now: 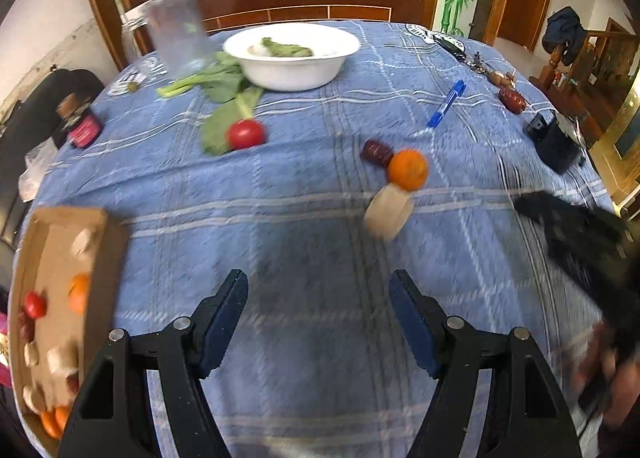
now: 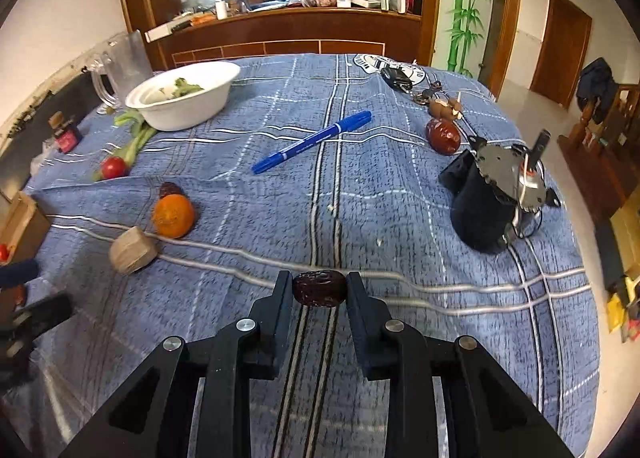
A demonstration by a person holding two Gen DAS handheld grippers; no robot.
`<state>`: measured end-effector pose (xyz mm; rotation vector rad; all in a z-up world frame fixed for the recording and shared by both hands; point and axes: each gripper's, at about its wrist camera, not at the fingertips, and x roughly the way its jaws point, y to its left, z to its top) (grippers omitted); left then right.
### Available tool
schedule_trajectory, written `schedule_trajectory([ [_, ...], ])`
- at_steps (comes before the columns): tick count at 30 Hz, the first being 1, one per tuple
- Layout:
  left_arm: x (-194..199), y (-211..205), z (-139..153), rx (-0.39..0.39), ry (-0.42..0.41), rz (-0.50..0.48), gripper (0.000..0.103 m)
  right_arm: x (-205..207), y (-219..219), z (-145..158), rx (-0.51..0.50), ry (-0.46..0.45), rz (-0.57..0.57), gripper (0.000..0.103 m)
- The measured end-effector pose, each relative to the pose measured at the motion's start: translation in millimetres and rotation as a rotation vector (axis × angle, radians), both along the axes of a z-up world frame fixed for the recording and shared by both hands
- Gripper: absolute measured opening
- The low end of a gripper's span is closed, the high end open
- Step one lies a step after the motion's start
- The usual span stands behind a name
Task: Organize fruits
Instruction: 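Grasp a dark red date with the right tool while the left tool grasps a beige square cube, then carry the date with the right tool while the left tool carries the cube over the tray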
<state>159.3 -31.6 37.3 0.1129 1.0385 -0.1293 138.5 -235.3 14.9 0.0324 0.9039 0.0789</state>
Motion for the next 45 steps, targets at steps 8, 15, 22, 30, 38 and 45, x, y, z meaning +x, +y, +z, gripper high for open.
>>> schedule_trajectory([
  [8,33,-30,-19,0.011,-0.001,-0.044,0.062,-17,-10,4,0.064,0.005,0.026,0.028],
  [15,24,-39,-23,-0.010,-0.017,-0.113,0.028,-27,-15,2,0.077,0.016,0.003,0.029],
  [22,-6,-16,-16,-0.066,0.015,-0.107,0.028,-50,-8,10,0.051,-0.009,-0.010,0.029],
  [30,-57,24,-3,-0.158,0.034,-0.113,0.028,-82,5,24,0.027,-0.036,-0.021,0.029],
  [38,-102,66,9,-0.158,0.009,-0.097,0.028,-113,31,21,0.041,-0.019,-0.031,0.029],
  [45,-125,94,19,-0.167,-0.020,-0.065,0.028,-127,64,16,0.058,0.010,-0.001,0.029],
])
